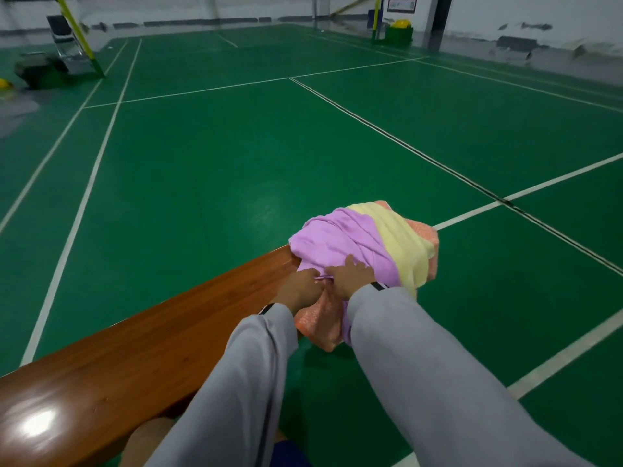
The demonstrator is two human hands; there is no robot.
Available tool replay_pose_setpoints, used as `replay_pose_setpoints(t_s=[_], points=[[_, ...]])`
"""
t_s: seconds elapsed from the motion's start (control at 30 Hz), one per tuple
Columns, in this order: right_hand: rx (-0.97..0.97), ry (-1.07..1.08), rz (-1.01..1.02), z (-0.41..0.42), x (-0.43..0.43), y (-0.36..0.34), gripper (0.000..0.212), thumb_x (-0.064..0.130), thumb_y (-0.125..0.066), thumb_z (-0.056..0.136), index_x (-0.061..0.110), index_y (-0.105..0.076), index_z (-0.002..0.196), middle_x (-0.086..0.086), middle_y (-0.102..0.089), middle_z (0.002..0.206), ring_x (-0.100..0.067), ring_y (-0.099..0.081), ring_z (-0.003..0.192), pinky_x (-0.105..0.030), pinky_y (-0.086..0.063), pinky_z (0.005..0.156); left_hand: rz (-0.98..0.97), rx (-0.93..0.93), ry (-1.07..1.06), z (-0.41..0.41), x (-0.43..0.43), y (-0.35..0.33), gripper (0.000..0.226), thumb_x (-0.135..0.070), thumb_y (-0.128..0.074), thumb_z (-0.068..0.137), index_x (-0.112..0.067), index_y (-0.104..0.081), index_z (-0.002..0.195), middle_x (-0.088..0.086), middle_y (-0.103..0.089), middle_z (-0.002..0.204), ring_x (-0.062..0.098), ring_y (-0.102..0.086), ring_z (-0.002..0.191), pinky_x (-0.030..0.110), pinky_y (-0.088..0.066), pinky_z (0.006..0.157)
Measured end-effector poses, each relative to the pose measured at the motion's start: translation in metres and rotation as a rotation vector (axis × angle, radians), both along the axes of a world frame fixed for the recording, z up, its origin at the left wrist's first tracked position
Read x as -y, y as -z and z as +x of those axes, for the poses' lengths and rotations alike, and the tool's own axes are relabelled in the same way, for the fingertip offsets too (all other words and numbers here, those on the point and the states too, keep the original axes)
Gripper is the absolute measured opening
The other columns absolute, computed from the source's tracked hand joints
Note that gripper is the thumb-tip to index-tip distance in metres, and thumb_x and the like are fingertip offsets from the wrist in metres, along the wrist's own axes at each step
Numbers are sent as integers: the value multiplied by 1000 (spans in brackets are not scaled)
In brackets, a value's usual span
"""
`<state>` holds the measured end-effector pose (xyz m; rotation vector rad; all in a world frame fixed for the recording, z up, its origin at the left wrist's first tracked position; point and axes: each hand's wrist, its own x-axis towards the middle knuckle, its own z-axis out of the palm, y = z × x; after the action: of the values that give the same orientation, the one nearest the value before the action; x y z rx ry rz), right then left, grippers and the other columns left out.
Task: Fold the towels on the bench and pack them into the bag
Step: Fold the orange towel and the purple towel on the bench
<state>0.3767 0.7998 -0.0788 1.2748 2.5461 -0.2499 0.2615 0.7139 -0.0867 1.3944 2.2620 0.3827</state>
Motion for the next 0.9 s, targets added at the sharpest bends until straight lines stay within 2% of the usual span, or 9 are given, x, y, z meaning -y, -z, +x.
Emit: replay_pose_setpoints(t_s=[0.1, 0.23, 0.3, 0.37, 0.47, 0.57, 0.67, 0.8, 0.9], points=[[17, 47, -21, -2, -1, 9, 43, 50, -35, 103, 49, -42, 145, -19, -24, 158, -47, -35, 138, -55, -32, 113, -98, -58, 2, 2, -3, 14, 38, -41, -42, 104, -22, -60, 131, 12, -62, 136, 33, -60, 117, 44, -50, 102], [3, 18, 65, -7, 6, 17, 44, 34, -42, 101, 38, -44, 145, -21, -34, 149, -46, -39, 131, -55, -36, 107, -193, -229, -131, 2, 8, 31, 53, -52, -53, 97, -25, -47, 142, 12, -46, 149, 37, -44, 134, 50, -41, 108], [24, 23, 89, -9, 10, 19, 47, 31, -45, 99, 33, -42, 146, -23, -32, 149, -47, -39, 130, -55, -38, 106, -139, -271, -184, 3, 11, 37, 55, -51, -58, 97, -19, -44, 139, 11, -53, 140, 32, -53, 126, 44, -48, 102], [44, 23, 101, -11, 13, 21, 49, 33, -46, 99, 29, -39, 147, -25, -30, 151, -48, -38, 131, -55, -37, 106, -139, -198, -232, 5, 12, 35, 37, -36, -54, 102, -15, -47, 131, 9, -62, 130, 29, -63, 113, 39, -53, 95], [81, 58, 41, -15, 20, 15, 58, 31, -46, 98, 31, -30, 153, -29, -11, 161, -55, -24, 141, -61, -29, 111, -253, -184, -217, -8, 24, 23, 28, -18, -51, 101, -15, -60, 127, 8, -64, 126, 26, -65, 106, 36, -51, 85], [87, 74, -11, -22, 33, 11, 63, 32, -44, 99, 38, -21, 157, -24, 8, 166, -59, -2, 147, -70, -17, 114, -361, -162, -267, -40, 52, 4, 44, -16, -52, 94, -14, -57, 137, 11, -60, 139, 30, -61, 122, 40, -49, 96], [67, -26, 27, -36, 60, 12, 58, 44, -35, 104, 44, -16, 159, -15, 14, 168, -55, 7, 149, -74, -11, 113, -503, -187, -293, -65, 88, -12, 51, -18, -53, 91, -15, -54, 142, 11, -57, 143, 31, -58, 126, 42, -49, 102], [-10, -10, -137, -58, 90, 19, 73, 61, -40, 92, 51, -6, 157, -13, 13, 167, -58, -18, 145, -72, -28, 110, -692, -222, -239, -88, 137, -15, 49, -23, -57, 91, -19, -59, 139, 6, -57, 144, 28, -56, 129, 40, -48, 97], [-130, 14, -184, -84, 84, 55, 82, 72, -40, 70, 54, -18, 147, -15, -36, 156, -47, -46, 131, -64, -40, 102, -744, -281, -291, -99, 178, -15, 41, -21, -52, 95, -22, -62, 134, 3, -59, 140, 26, -57, 127, 38, -45, 87]])
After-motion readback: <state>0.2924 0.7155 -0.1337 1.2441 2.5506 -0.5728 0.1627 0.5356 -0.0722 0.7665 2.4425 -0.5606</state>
